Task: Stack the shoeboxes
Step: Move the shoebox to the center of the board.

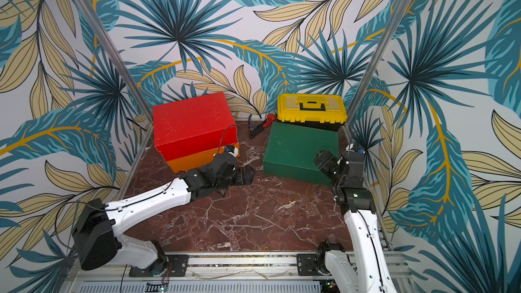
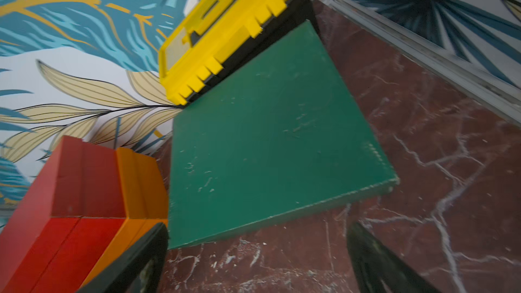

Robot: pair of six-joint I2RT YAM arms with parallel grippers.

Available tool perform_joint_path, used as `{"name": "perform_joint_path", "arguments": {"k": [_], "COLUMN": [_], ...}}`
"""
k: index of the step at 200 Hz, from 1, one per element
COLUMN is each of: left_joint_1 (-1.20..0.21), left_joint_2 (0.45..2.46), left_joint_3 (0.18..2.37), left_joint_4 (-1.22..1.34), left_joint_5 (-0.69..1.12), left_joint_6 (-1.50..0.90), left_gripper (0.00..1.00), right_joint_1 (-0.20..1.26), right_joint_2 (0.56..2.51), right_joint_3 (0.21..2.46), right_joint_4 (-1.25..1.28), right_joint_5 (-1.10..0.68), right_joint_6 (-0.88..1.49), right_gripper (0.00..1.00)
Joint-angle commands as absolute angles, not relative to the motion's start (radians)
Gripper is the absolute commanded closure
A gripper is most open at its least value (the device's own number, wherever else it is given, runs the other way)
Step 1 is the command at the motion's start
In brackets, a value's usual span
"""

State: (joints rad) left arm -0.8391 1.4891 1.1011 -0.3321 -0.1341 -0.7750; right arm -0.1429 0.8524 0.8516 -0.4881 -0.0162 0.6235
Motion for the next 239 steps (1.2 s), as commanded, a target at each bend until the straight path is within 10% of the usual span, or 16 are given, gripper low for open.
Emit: {"name": "perform_joint_path", "arguments": {"k": [1, 95, 239], "left_joint_1": [-0.836, -0.799, -0.735], "left_joint_2": [1.543, 1.839, 2.172], "left_joint_3": [1.214, 1.462, 1.782], "left_joint_4": [-0.252, -0.252, -0.255], "left_joint_5": [-0.157, -0.157, 0.054], "left_joint_6": [-0.786, -0.776, -0.787], "left_gripper": [0.00, 0.00, 0.00], "right_joint_1": [-0.204, -0.488, -0.509], "right_joint_2": [0.810, 1.117, 1.424], "right_joint_3": [0.797, 0.826, 0.942], "right_joint_4": [-0.574, -0.420, -0.318], "right_joint_5": [0.044, -0.342, -0.344], "right_joint_6": [0.597, 0.606, 0.647], "right_gripper": [0.01, 0.03, 0.05]}}
